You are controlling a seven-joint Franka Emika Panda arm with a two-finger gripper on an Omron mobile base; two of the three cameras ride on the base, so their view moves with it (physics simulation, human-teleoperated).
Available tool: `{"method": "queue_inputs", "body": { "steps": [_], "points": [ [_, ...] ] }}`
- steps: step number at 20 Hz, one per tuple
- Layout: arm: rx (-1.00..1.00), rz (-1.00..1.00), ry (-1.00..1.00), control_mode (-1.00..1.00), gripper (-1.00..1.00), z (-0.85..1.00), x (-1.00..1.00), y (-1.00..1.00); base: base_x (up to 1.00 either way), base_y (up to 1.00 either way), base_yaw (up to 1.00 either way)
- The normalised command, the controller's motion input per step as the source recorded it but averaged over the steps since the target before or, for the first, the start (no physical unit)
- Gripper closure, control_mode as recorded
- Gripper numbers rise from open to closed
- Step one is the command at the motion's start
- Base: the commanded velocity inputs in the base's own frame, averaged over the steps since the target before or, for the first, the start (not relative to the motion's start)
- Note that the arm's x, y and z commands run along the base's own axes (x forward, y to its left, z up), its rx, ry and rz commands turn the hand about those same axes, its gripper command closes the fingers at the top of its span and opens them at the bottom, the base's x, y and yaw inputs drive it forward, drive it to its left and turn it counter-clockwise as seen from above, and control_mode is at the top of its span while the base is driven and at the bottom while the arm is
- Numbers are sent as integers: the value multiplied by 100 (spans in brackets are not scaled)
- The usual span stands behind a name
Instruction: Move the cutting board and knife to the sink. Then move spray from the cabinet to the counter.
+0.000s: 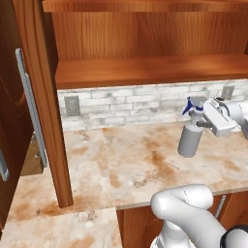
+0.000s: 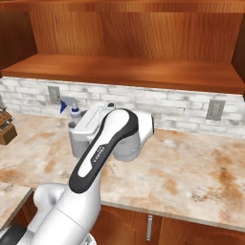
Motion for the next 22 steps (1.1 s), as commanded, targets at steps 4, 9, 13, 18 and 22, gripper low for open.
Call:
{"method": "queue_inputs", "body": {
  "steps": [4, 9, 13, 18, 22],
  "points": [
    [-1, 10, 0, -100, 100, -50, 20, -21, 0, 0, 0],
    [0, 6, 0, -100, 100, -33, 28, -15, 0, 0, 0],
    [0, 1, 0, -100, 100, -32, 21, -13, 0, 0, 0],
    [0, 0, -7, -100, 100, -34, 7, -6, 0, 0, 0],
    [0, 0, -14, -100, 100, -33, 0, 0, 0, 0, 0]
  ]
}}
